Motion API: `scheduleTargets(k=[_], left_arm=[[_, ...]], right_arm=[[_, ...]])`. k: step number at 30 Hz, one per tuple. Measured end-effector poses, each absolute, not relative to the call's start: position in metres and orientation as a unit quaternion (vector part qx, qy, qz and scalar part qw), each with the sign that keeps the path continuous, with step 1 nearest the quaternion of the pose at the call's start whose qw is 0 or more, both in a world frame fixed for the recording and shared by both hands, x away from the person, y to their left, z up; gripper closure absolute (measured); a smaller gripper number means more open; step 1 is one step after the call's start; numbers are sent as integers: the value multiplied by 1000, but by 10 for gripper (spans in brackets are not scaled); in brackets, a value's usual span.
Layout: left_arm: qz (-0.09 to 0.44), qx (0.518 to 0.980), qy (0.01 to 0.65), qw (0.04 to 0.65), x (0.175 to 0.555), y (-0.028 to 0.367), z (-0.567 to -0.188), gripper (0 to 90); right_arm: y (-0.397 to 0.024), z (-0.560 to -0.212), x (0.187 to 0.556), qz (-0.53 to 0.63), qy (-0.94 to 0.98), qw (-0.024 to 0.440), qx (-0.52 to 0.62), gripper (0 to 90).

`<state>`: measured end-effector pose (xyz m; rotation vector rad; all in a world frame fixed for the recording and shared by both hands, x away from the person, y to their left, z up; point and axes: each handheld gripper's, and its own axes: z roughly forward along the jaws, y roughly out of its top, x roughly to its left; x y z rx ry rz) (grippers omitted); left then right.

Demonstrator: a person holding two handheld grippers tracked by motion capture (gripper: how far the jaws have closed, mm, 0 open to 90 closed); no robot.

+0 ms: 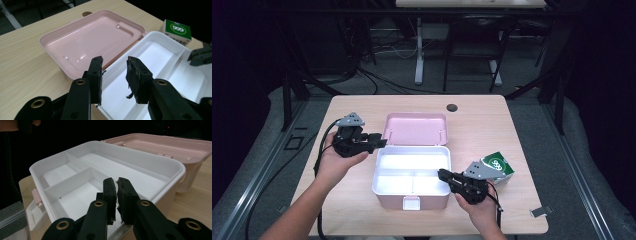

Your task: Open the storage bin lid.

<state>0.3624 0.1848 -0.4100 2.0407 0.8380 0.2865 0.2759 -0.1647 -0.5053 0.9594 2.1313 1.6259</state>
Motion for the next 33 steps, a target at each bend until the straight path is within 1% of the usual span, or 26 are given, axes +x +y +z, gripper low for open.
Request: scheduleTargets(k=[4, 8, 9, 13, 15, 16, 19, 23, 29, 33], left_arm=[[116, 847, 307, 419, 360, 179, -401, 660], [123, 876, 270, 380, 358, 168, -396, 669], [123, 876, 270, 380, 358, 168, -396, 671], [127, 898, 235, 350, 358, 159, -394, 677], [127, 907, 216, 339, 357, 154, -392, 699], [125, 915, 205, 324, 357, 150, -390, 728], [119, 922, 197, 312, 358, 145, -388, 744], [95, 934, 182, 292, 361, 136, -386, 758], [88, 948, 172, 254, 361, 120, -383, 790], [80, 954, 160, 240, 362, 114, -384, 757]], right_arm=[[-165, -505, 275, 566, 740, 145, 333, 839], [-165, -505, 275, 567, 741, 143, 331, 827], [-165, -505, 275, 567, 741, 143, 331, 827], [-164, -505, 273, 566, 743, 145, 328, 817], [-164, -505, 273, 565, 743, 148, 327, 814], [-164, -505, 273, 566, 743, 147, 326, 808], [-164, -505, 273, 567, 743, 145, 325, 803], [-164, -505, 272, 569, 743, 143, 323, 790], [-164, -505, 272, 570, 743, 140, 321, 769], [-164, -504, 272, 568, 744, 138, 323, 761]])
